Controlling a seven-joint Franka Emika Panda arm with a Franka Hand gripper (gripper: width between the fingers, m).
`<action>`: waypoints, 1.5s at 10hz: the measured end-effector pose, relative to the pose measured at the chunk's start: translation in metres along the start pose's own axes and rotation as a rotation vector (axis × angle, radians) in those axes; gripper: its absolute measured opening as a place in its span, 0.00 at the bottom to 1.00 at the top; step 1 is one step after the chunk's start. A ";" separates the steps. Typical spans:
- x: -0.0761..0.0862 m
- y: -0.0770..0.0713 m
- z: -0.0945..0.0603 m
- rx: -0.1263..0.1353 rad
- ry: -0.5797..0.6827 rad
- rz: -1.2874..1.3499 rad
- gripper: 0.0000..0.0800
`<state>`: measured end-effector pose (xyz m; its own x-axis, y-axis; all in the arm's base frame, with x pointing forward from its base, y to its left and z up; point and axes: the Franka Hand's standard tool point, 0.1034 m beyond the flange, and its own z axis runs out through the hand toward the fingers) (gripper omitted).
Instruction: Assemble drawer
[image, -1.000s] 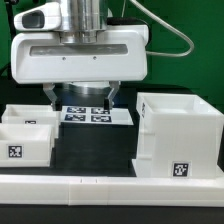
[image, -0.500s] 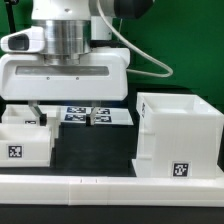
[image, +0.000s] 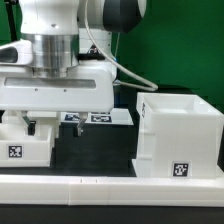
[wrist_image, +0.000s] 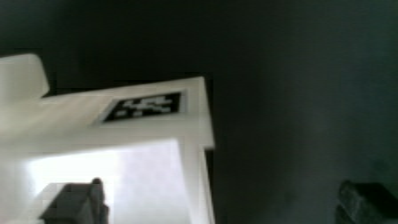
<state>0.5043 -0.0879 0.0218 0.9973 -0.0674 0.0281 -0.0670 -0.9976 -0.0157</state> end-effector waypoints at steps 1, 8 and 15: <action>-0.003 0.000 0.007 -0.004 -0.004 -0.014 0.81; -0.005 0.001 0.015 -0.007 -0.014 -0.037 0.67; -0.005 0.001 0.015 -0.007 -0.014 -0.037 0.05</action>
Offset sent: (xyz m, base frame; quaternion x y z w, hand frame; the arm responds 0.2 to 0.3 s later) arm 0.0027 0.0019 -0.0147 -0.0031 0.0037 -0.0487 0.9988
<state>0.4996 -0.0882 0.0062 0.9994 -0.0302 0.0145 -0.0301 -0.9995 -0.0083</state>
